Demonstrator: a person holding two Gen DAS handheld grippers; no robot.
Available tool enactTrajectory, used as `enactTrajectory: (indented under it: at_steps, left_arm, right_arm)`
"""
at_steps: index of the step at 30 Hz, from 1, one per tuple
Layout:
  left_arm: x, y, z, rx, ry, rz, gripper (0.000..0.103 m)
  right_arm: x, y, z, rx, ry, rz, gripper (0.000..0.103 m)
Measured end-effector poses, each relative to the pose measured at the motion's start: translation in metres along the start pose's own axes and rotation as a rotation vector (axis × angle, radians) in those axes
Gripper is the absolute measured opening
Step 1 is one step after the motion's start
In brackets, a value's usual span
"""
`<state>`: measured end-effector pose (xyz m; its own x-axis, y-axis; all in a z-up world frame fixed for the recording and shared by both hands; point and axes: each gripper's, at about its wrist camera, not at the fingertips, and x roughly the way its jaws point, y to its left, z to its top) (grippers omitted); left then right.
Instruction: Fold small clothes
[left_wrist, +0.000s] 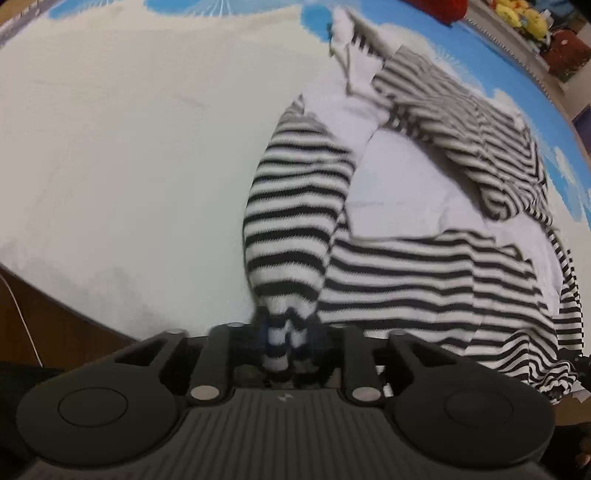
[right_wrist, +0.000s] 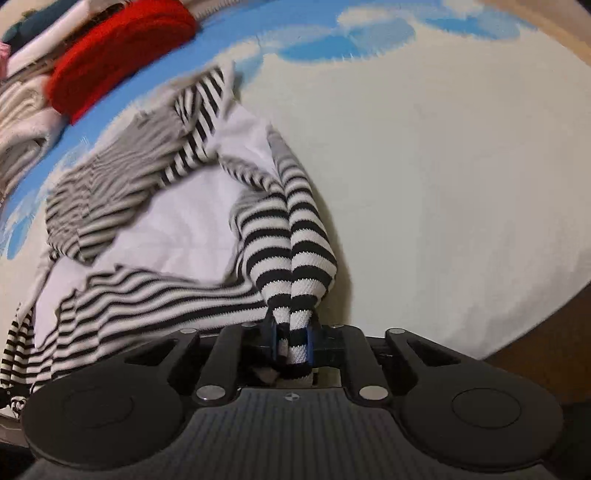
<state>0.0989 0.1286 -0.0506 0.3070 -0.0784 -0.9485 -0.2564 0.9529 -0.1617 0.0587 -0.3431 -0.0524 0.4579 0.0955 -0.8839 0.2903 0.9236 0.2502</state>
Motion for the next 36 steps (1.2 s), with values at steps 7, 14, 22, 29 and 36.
enactTrajectory:
  at_steps: [7,14,22,29,36]
  left_arm:
    - [-0.002,-0.005,-0.002,0.040,-0.022,0.001,0.015]
    - [-0.012,-0.006,-0.001,0.042,-0.059,-0.013,0.011]
    - [-0.005,0.000,-0.007,0.036,-0.004,0.006,0.033]
    - [-0.008,-0.005,-0.009,0.069,-0.022,-0.008,0.015]
    - [-0.012,-0.005,-0.009,0.058,-0.029,-0.004,0.020]
  right_arm:
    - [0.000,0.007,-0.003,-0.045,-0.010,-0.015,0.016]
    - [-0.012,0.005,0.000,-0.040,-0.068,0.000,0.012]
    - [-0.001,0.000,-0.003,-0.006,0.017,-0.001,0.022]
    - [-0.002,0.003,-0.004,-0.031,0.005,-0.006,0.018]
    - [-0.004,0.003,-0.004,-0.032,-0.001,0.000,0.017]
